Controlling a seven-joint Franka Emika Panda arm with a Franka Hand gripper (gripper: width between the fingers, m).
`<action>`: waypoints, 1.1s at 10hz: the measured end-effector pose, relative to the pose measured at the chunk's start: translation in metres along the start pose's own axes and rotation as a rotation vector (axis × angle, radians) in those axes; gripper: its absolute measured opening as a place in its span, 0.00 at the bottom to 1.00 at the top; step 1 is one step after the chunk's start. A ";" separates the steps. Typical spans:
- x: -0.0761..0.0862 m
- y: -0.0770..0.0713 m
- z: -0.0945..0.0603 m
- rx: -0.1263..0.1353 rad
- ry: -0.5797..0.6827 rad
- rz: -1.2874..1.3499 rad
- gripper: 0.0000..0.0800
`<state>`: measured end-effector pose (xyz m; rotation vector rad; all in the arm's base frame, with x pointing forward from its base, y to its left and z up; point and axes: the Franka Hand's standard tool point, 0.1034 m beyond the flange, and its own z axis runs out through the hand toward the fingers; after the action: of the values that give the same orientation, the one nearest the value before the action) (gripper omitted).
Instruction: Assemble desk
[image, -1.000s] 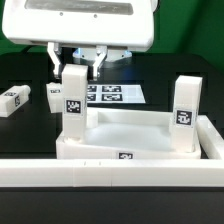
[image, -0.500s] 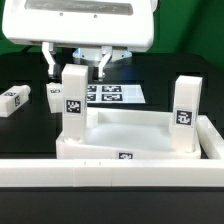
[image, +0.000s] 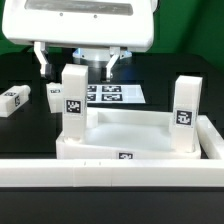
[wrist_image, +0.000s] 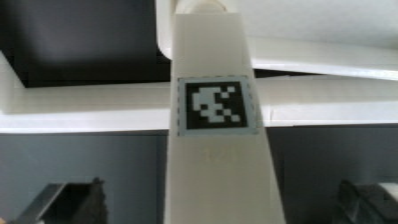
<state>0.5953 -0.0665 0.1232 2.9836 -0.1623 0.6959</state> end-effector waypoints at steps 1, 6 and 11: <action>0.000 0.000 0.000 0.001 -0.004 -0.003 0.81; 0.012 0.003 -0.015 0.027 -0.044 -0.002 0.81; 0.006 -0.004 -0.006 0.084 -0.257 0.018 0.81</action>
Offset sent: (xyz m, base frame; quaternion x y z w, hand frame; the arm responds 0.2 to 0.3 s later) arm 0.0064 -0.0049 0.0248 0.0086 -0.0293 -0.0123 0.9995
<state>0.5986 -0.0625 0.1314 3.1464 -0.1785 0.3253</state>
